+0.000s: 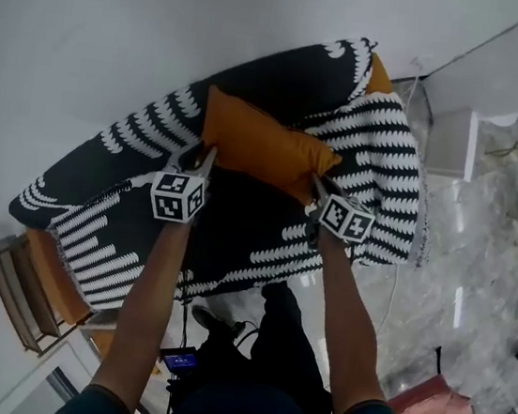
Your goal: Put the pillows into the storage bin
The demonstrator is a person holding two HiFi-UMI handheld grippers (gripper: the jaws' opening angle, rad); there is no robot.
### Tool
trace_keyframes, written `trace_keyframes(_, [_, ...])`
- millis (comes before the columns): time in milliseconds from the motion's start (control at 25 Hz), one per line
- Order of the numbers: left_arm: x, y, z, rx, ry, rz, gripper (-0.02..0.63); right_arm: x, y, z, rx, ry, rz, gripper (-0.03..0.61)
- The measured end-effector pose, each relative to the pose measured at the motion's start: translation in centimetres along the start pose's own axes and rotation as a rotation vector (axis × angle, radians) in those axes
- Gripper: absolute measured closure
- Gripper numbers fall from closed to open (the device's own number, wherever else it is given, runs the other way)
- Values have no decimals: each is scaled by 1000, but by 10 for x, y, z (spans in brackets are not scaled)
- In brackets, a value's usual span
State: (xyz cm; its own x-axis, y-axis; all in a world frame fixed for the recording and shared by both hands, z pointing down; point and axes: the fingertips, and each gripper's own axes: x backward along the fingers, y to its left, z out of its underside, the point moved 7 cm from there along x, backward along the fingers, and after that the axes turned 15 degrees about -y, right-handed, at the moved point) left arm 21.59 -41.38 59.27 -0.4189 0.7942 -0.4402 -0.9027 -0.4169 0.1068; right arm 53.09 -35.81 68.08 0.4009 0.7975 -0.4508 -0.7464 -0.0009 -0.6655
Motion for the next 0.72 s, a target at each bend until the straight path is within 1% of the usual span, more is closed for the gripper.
trace_keyframes(160, [65, 38, -12, 30, -61, -102, 529, -11, 64, 3, 84, 39, -95, 508])
trace_keyframes(360, [152, 84, -26, 53, -135, -196, 532, -15, 152, 18, 166, 50, -193, 511])
trace_keyframes(520, [224, 111, -31, 81, -208, -319, 534, -25, 221, 27, 242, 86, -307, 514])
trace_keyframes(720, [321, 141, -30, 98, -264, -408, 535, -12, 306, 56, 303, 107, -399, 515])
